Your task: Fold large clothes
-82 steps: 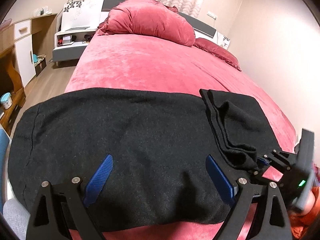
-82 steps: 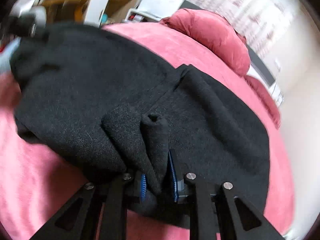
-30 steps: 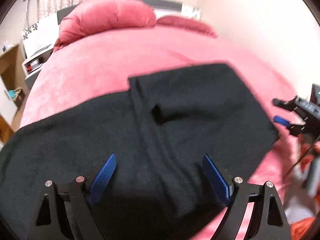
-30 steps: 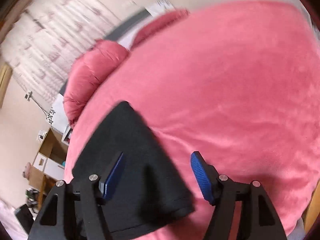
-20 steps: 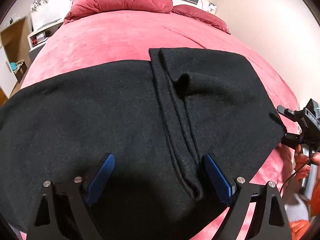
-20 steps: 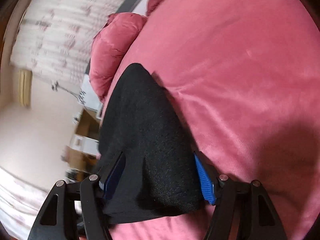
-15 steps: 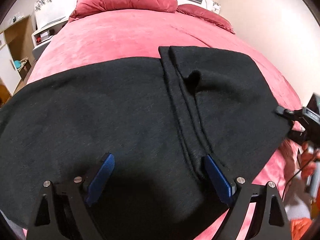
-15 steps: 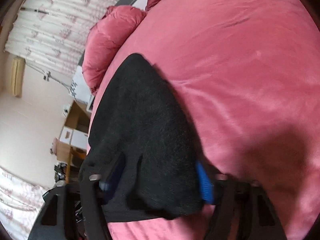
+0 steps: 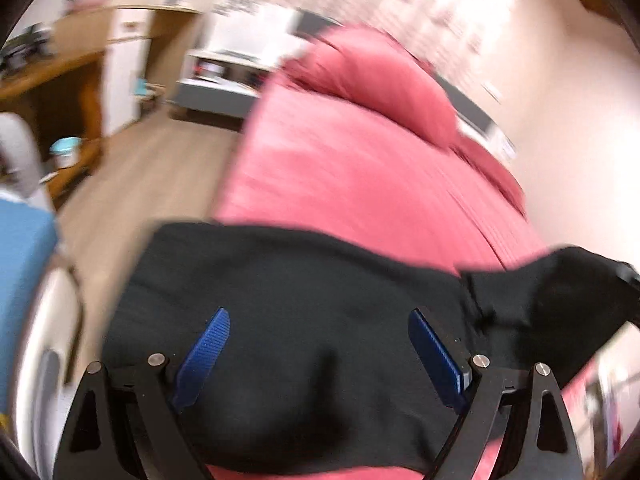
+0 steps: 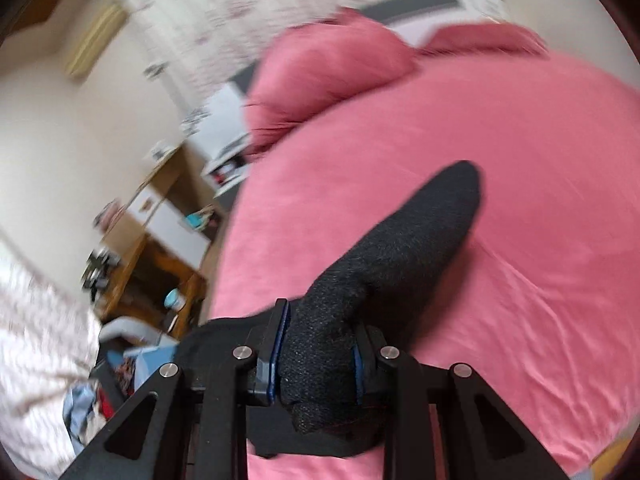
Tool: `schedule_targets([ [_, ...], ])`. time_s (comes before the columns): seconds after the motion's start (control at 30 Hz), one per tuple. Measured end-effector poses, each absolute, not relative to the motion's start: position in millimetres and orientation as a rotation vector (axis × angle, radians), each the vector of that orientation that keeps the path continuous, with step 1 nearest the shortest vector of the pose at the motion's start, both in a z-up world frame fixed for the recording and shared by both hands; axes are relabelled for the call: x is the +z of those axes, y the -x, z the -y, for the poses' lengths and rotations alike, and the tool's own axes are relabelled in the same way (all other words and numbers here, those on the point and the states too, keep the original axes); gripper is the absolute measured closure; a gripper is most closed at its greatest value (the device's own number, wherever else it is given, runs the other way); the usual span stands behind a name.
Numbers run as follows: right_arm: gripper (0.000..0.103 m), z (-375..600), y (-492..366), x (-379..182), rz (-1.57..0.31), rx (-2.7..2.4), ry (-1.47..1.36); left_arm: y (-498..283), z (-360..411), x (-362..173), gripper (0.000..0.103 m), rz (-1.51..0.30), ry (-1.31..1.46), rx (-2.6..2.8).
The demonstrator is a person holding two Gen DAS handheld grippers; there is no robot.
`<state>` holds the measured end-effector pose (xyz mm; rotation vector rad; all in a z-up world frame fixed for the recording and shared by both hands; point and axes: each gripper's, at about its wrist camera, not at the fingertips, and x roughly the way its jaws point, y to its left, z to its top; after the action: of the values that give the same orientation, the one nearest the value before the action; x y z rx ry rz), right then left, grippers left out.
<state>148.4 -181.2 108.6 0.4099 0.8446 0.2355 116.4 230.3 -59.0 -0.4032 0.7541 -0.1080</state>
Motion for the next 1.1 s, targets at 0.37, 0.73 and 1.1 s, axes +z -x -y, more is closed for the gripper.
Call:
schedule_targets([
  [0.37,0.078,-100.6,-159.8,108.7,-0.884,0.631,-0.054,-82.6,-391.4,-107.9,0.012,-0.711,0.77,0.187],
  [0.73,0.065,-156.6,-144.2,-26.6,-1.174,0.805,-0.082,-71.7,-388.4,-135.6,0.012,-0.806,0.94,0.12],
  [1.1,0.063,53.6,-130.4,-20.7,-1.065,0.196,-0.302,-157.3,-276.4,-113.9,0.007,-1.023,0.589,-0.19],
])
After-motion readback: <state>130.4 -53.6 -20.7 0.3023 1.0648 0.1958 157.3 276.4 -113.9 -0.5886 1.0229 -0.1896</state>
